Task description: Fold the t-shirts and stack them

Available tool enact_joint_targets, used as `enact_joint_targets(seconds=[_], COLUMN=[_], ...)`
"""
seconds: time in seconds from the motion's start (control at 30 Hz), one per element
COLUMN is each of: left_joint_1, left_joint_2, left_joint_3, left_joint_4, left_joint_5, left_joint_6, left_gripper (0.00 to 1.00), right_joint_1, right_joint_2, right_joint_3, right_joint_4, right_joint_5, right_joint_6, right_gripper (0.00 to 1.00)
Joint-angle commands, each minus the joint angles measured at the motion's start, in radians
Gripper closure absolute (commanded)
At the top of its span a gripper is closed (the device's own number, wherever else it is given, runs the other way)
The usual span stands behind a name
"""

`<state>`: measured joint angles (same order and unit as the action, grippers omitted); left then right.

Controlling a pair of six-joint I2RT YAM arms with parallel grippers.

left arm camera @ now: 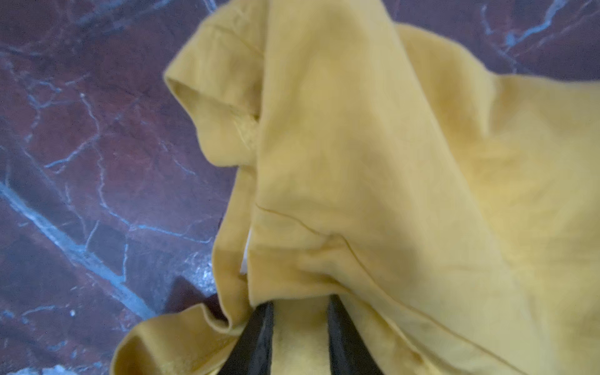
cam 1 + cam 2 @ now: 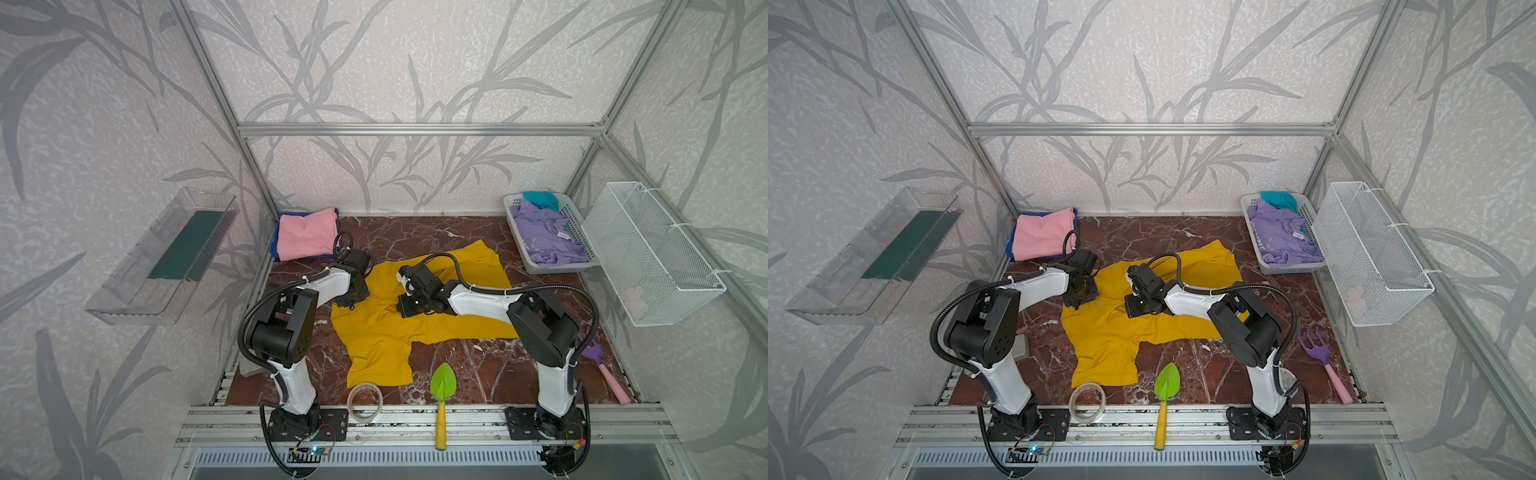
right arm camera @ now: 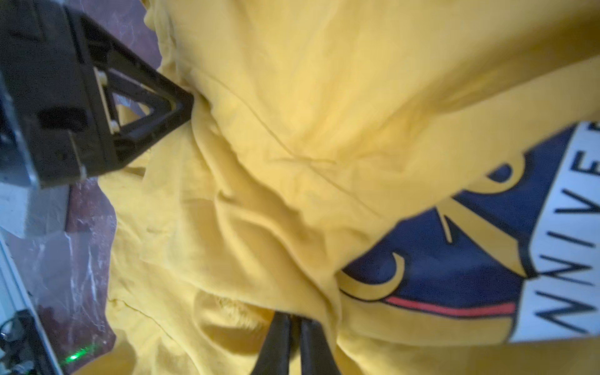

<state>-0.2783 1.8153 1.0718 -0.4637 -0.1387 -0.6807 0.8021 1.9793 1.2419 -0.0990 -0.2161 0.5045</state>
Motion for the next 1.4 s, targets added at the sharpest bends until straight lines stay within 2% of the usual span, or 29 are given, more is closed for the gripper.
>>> enact_joint_targets(seconds=[0.0,0.07,0.17,0.4,0.67,0.83,1.03,1.23,1.37], left_joint_1=[0.023,0.025,0.027,0.03,0.034,0.034,0.033,0.015,-0.007], left_joint_2=[0.08,0.081,0.078,0.073,0.078,0.085,0.065,-0.126,-0.298], left_joint_3=[-0.044,-0.045,-0.048,-0.058,-0.059,-0.056,-0.053,-0.079,-0.107], left_joint_4=[-0.034,-0.035,-0.034,-0.028,-0.024,-0.024,-0.052,-0.119,-0.181], left_joint_5=[0.005,0.005,0.01,0.016,0.024,0.027,0.028,0.023,0.0], left_joint_6=[0.001,0.005,0.006,0.009,0.01,0.012,0.019,0.026,0.02], left_gripper=[0.7,0.7,0.7,0.7,0.7,0.71,0.71,0.67,0.57], right_joint_1=[0.002,0.002,0.002,0.003,0.012,0.012,-0.002,0.061,0.071], right_joint_2=[-0.032,-0.027,-0.023,-0.062,-0.232,-0.226,-0.23,-0.258,-0.19], right_joint_3=[-0.017,-0.018,-0.016,-0.033,-0.248,-0.317,-0.339,-0.2,-0.098], right_joint_4=[-0.035,-0.036,-0.036,-0.044,0.014,0.049,0.055,-0.043,-0.054], right_joint_5=[0.019,0.022,0.02,0.043,0.129,0.135,0.139,0.232,0.198], right_joint_6=[-0.003,-0.003,-0.003,-0.014,-0.008,0.031,0.055,-0.08,-0.097], right_gripper=[0.85,0.87,1.0,1.0,1.0,0.85,0.84,0.81,0.69])
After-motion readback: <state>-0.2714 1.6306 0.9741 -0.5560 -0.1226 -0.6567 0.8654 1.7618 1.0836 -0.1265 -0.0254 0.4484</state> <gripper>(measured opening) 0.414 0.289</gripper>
